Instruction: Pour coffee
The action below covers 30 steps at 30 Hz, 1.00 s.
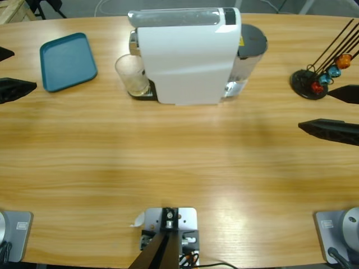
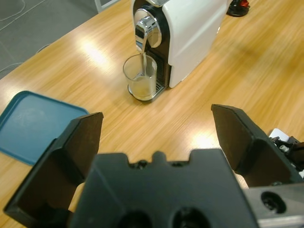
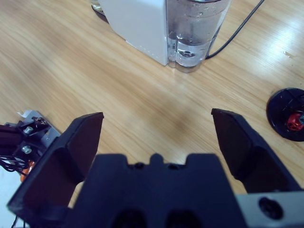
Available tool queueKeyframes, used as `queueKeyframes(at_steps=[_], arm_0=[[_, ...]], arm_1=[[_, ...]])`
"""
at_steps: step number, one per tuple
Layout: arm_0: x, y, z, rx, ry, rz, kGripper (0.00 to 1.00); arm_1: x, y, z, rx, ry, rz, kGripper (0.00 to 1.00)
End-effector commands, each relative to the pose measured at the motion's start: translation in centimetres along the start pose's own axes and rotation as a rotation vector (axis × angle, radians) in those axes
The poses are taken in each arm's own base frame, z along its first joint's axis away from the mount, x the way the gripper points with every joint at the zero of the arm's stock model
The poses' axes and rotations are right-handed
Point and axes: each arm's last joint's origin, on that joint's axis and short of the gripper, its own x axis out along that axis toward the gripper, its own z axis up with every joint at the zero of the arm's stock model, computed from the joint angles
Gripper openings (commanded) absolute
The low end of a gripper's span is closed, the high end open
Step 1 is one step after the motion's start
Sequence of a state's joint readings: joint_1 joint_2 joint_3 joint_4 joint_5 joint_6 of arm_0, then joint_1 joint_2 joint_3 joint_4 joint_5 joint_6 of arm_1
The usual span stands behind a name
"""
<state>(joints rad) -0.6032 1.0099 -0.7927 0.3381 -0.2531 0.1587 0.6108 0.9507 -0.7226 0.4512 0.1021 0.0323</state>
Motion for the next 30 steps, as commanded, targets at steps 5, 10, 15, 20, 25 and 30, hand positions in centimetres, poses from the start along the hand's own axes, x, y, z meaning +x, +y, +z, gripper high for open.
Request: queueKeyframes(at_steps=[5,10,15,20,25,30], arm_0=[[1.1,0.4,-0.8,-0.002,0.059,-0.014,1.0],[1.2,0.4,-0.9,-0.002,0.066,-0.015,1.0],[0.8,0.2,-1.4,0.046,0.058,-0.021,1.0],[1.4,0.9,-2.2,0.125,0.089,0.002,1.0],[4.6,3.6,-2.0,0.111,0.115,0.005,1.0],[8.5,5.3,-1.8,0.135,0.11,-0.067,1.0]], arm_1=[[1.0,-0.2,-0.7,0.004,0.05,0.004,1.0],[1.1,-0.3,-0.7,0.005,0.055,-0.001,1.0],[1.1,-0.2,-0.7,0.005,0.053,0.002,1.0],[1.3,-0.2,-0.7,0.006,0.061,0.009,1.0],[1.8,-0.2,-0.5,0.008,0.083,0.036,1.0],[2.2,-0.1,-0.5,0.011,0.095,0.065,1.0]])
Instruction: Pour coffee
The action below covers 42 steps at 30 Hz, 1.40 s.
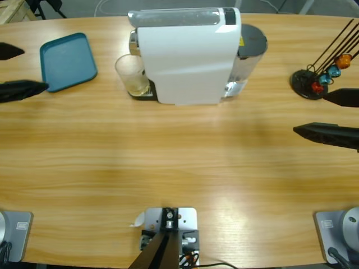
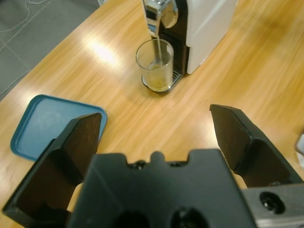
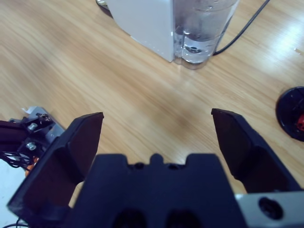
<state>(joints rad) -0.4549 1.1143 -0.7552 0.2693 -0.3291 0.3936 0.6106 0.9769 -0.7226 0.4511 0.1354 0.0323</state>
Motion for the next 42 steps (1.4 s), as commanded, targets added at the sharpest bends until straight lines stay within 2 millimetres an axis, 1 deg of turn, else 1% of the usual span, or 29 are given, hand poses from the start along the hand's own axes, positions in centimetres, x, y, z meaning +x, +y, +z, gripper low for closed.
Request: queueKeyframes(at_steps=[1,4,9,13,15,21,28,32,37,42], arm_0=[[6.6,2.4,-1.0,0.008,0.044,-0.115,1.0],[8.3,2.9,-0.9,0.016,0.027,-0.154,1.0],[11.0,3.8,-0.8,0.034,-0.036,-0.213,1.0],[14.1,4.8,-1.6,0.092,-0.027,-0.208,1.0],[15.1,5.1,-1.9,0.123,-0.017,-0.212,1.0],[16.5,5.2,-2.8,0.129,-0.001,-0.254,1.0],[17.9,5.3,-2.7,0.124,-0.038,-0.337,1.0],[18.7,5.6,-2.7,0.119,-0.038,-0.345,1.0],[19.9,6.3,-2.2,0.124,-0.046,-0.336,1.0],[21.5,6.5,-2.0,0.134,-0.077,-0.369,1.0]], arm_1=[[1.5,-0.2,-0.6,0.008,0.064,0.033,1.0],[1.4,-0.2,-0.6,0.008,0.061,0.028,1.0],[1.9,-0.3,-0.4,0.011,0.081,0.029,1.0],[2.4,-0.3,-0.3,0.014,0.099,0.034,1.0],[2.7,-0.3,-0.2,0.015,0.11,0.037,1.0],[3.2,-0.4,0.0,0.019,0.132,0.045,1.0],[3.9,-0.4,0.1,0.023,0.156,0.049,1.0],[3.8,-0.4,0.1,0.022,0.155,0.049,1.0],[3.7,-0.4,0.0,0.018,0.149,0.053,1.0],[3.8,-0.4,0.1,0.017,0.153,0.059,1.0]])
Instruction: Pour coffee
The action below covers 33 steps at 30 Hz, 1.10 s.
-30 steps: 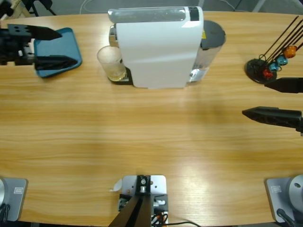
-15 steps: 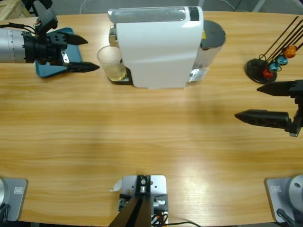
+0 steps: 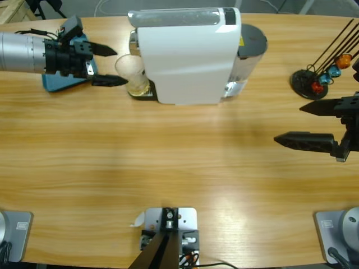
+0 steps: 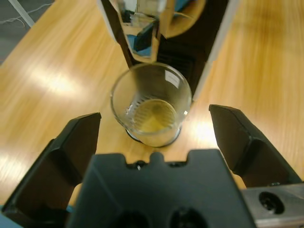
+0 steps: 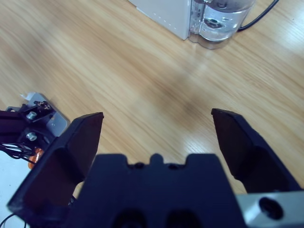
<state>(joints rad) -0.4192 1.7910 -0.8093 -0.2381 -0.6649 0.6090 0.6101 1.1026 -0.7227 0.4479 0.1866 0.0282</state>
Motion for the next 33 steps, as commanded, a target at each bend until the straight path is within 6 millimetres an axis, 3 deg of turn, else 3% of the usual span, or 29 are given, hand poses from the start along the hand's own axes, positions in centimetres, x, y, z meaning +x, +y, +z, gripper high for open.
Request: queueKeyframes(at_steps=[1,15,20,24,30,33], arm_0=[[3.0,1.4,-1.2,-0.008,-0.014,-0.063,1.0],[4.1,2.0,-1.5,-0.034,-0.024,-0.096,1.0],[4.2,1.9,-1.6,-0.037,-0.025,-0.106,0.904],[4.5,1.5,-1.5,-0.027,-0.023,-0.119,0.931],[4.5,1.3,-1.7,-0.029,-0.025,-0.134,0.284],[4.6,1.4,-1.7,-0.029,-0.026,-0.134,0.202]], arm_1=[[0.9,-0.3,-0.3,0.002,0.033,0.015,1.0],[1.1,-0.3,-0.3,0.001,0.041,0.028,1.0],[1.0,-0.2,-0.3,-0.001,0.036,0.03,1.0],[0.9,-0.2,-0.3,-0.002,0.032,0.03,1.0],[0.7,-0.2,-0.4,-0.005,0.022,0.03,1.0],[0.6,-0.2,-0.5,-0.005,0.018,0.029,1.0]])
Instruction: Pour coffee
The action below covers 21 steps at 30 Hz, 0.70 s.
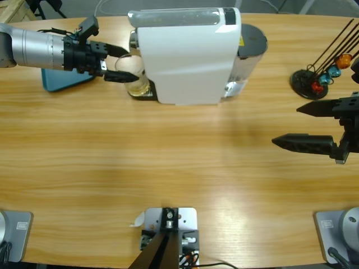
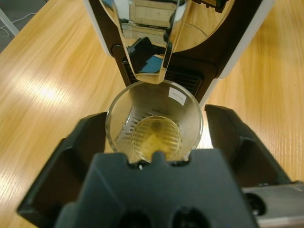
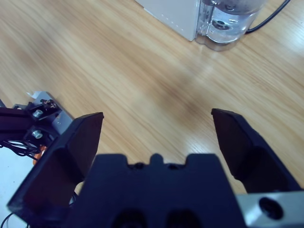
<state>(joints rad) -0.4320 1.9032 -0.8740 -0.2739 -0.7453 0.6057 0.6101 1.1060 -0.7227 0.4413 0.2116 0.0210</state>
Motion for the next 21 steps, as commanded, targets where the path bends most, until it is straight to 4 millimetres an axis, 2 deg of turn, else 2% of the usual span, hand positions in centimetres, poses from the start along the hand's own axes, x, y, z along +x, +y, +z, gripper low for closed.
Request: queueKeyframes(at_steps=[1,2,10,13,17,21], arm_0=[[1.6,0.1,-1.5,-0.026,0.015,-0.048,0.054],[1.6,0.2,-1.5,-0.027,0.019,-0.04,0.0],[0.6,0.5,-2.2,-0.035,0.04,0.0,0.0],[-0.1,0.6,-1.9,-0.031,0.039,0.027,0.0],[-2.3,0.8,-0.7,-0.012,0.005,0.083,0.0],[-5.8,1.2,-0.3,-0.088,-0.059,0.134,0.0]], arm_1=[[0.5,-0.3,-0.6,0.002,0.018,0.004,1.0],[0.4,-0.3,-0.6,0.002,0.017,0.004,1.0],[0.4,-0.2,-0.5,0.001,0.015,0.004,1.0],[0.2,-0.2,-0.5,0.001,0.011,0.004,1.0],[0.0,-0.2,-0.5,0.0,0.006,0.002,1.0],[-0.1,-0.2,-0.5,-0.003,0.003,-0.001,1.0]])
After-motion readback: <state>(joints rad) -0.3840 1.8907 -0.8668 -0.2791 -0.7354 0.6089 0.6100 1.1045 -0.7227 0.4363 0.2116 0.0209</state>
